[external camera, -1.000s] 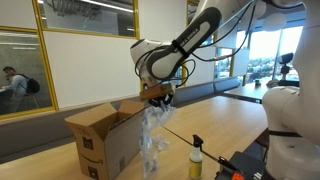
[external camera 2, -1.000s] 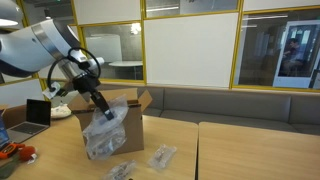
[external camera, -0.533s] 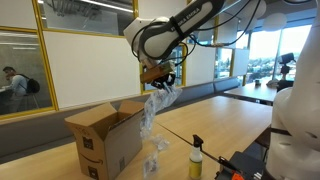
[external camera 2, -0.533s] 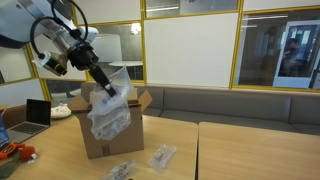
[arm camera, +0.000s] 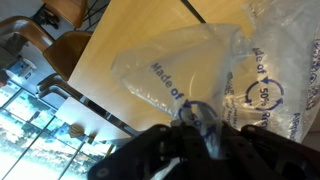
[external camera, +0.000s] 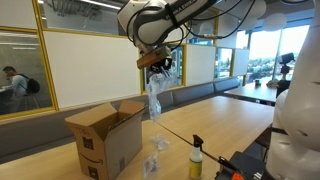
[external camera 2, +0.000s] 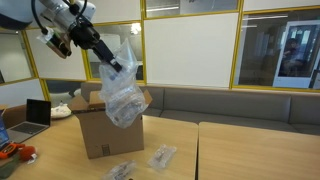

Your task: Put the plastics and the bottle in the box respectively

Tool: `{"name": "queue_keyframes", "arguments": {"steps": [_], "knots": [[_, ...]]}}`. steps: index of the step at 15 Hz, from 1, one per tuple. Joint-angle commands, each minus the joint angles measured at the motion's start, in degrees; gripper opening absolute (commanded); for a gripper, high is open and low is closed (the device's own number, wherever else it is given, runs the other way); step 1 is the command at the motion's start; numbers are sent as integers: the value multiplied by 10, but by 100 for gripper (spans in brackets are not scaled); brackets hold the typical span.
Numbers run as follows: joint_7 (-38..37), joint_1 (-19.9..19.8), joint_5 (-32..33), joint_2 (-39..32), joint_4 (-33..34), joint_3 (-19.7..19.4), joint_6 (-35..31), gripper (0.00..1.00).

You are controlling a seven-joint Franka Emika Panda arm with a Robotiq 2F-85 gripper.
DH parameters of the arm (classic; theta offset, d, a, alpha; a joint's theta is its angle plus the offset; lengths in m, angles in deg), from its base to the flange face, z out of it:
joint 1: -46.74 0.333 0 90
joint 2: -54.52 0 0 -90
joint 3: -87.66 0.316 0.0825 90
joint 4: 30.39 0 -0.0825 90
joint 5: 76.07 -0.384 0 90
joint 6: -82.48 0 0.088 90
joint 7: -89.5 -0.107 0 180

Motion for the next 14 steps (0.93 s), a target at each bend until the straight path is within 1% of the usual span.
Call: {"name": "queue_keyframes", "arguments": {"steps": [1,6,11,14], "knots": [[3,-18,22,-24,52,11,-15,10],[-5,-22,14,-61,92,9,-65,10],[2,-11,16,-134,172,13,-90,10],[5,-1,6,-185,215,15,-125,10]]}}
